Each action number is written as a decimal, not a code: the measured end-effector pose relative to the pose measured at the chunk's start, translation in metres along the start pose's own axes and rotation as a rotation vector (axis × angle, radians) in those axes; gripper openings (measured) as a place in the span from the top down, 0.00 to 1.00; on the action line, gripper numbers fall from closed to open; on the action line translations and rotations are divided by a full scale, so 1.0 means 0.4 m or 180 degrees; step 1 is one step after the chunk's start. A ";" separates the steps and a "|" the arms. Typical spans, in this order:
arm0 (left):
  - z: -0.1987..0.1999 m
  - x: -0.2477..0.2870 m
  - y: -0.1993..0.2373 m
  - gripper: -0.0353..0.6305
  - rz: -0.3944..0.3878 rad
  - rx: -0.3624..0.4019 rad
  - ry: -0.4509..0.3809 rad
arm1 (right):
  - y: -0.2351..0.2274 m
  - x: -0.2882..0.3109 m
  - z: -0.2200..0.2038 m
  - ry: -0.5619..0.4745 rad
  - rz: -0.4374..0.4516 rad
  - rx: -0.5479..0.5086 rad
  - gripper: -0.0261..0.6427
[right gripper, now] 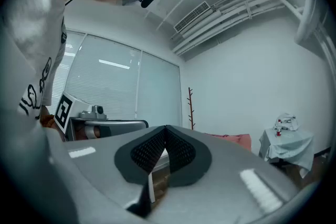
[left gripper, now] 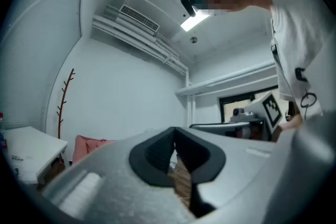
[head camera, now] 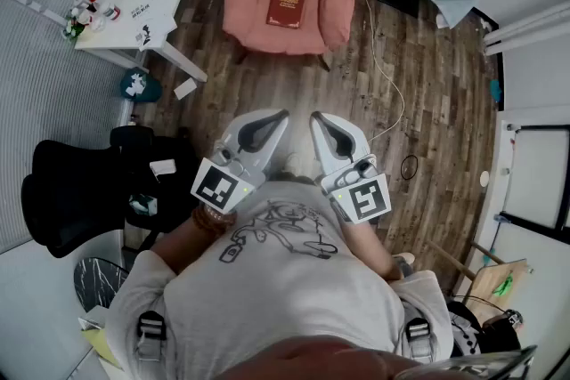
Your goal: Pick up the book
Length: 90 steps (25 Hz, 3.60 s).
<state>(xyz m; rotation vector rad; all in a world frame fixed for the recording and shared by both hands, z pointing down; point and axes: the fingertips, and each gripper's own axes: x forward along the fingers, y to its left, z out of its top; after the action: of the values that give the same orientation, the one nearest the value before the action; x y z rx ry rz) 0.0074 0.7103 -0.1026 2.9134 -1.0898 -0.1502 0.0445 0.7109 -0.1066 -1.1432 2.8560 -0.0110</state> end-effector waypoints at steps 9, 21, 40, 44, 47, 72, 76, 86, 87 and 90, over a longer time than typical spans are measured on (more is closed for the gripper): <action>-0.008 0.069 -0.035 0.94 0.0016 0.0002 0.0004 | -0.065 -0.043 0.005 -0.0022 -0.0058 0.0062 0.95; -0.043 0.182 -0.078 0.94 0.0137 -0.0024 0.0031 | -0.180 -0.115 -0.010 -0.0018 0.0115 0.0034 0.95; -0.059 0.253 0.207 0.94 0.0290 -0.0069 0.0041 | -0.285 0.157 -0.058 0.0092 0.0236 0.0108 0.95; -0.049 0.273 0.323 0.94 0.0257 -0.0087 0.0029 | -0.318 0.276 -0.057 0.0112 0.0174 0.0104 0.95; -0.039 0.288 0.410 0.94 0.0196 -0.0094 0.0046 | -0.337 0.368 -0.051 0.0134 0.0158 0.0058 0.95; -0.051 0.332 0.857 0.94 0.0011 -0.0217 0.0063 | -0.438 0.798 -0.107 0.0303 -0.0125 0.0110 0.95; -0.079 0.363 0.887 0.94 0.0010 -0.0222 0.0140 | -0.480 0.823 -0.127 0.0323 -0.0143 0.0127 0.95; -0.100 0.532 0.971 0.94 0.0042 -0.0248 0.0195 | -0.659 0.892 -0.141 0.0301 -0.0126 0.0154 0.95; -0.101 0.558 0.978 0.94 0.0041 -0.0243 0.0200 | -0.686 0.897 -0.141 0.0296 -0.0130 0.0161 0.95; -0.108 0.642 1.005 0.94 0.0045 -0.0257 0.0222 | -0.772 0.914 -0.144 0.0291 -0.0141 0.0176 0.95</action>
<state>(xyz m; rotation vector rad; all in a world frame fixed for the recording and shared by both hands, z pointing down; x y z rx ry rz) -0.0582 0.2381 -0.0566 2.8166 -1.0678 -0.0892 -0.0101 0.2343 -0.0608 -1.2257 2.8881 -0.1471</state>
